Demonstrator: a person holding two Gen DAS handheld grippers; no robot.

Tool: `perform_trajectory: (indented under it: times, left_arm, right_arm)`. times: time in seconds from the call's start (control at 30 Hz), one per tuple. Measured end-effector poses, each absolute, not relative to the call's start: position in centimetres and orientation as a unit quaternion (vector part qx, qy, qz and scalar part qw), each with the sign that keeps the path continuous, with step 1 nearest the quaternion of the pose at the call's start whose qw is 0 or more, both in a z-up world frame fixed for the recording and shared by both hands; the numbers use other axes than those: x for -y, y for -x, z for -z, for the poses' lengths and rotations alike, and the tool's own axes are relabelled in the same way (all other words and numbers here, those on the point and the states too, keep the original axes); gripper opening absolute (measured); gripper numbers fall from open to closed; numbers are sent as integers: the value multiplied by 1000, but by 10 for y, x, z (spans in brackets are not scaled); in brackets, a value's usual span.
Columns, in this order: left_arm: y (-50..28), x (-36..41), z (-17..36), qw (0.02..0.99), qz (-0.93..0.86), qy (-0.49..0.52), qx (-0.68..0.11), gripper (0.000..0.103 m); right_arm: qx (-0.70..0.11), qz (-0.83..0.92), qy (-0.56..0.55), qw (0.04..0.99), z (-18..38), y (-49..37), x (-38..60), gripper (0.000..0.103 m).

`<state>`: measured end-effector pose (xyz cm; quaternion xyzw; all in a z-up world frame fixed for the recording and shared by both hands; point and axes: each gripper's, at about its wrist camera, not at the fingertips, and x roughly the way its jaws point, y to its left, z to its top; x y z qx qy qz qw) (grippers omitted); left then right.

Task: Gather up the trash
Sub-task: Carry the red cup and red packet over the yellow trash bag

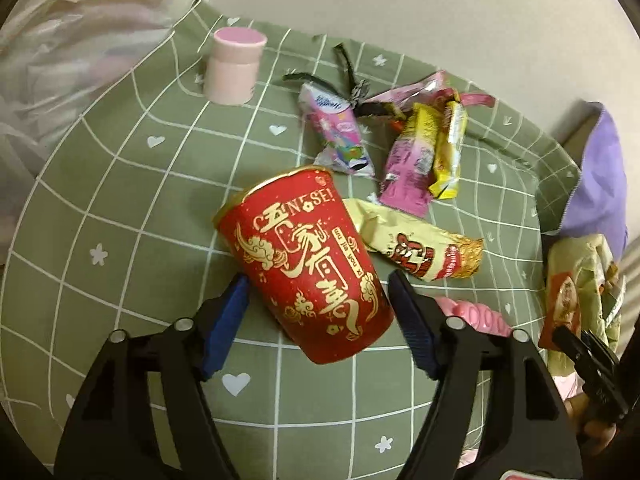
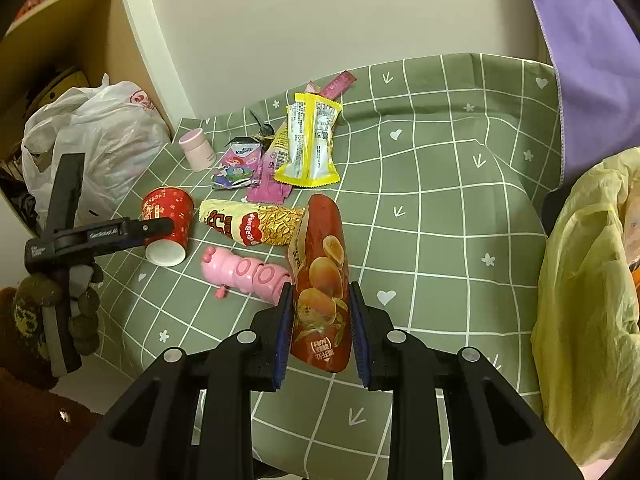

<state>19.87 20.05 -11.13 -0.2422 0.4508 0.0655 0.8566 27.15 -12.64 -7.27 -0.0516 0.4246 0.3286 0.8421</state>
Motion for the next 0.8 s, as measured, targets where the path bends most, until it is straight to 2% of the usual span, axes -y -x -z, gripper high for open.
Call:
perform_trajectory:
  times: [0.2,0.33,0.67,0.8]
  left_arm:
    - [-192,-202,93,861,-70,234,-445,58]
    - [-190,-199,63,882,-61,204,-420,52]
    - [-200,-186,27,904,-37,164,-394,50]
    - [-210,-170,-4,920,-8,144,-364,50]
  right_arm:
    - [-415,-318,38,852,65,-272,137,26]
    - [-406,-314,29,857,60,-274,142,26]
    - [-372,-302,27,877,33,-275,156,26]
    - [-357,-293,28,886,17,-277,167,26]
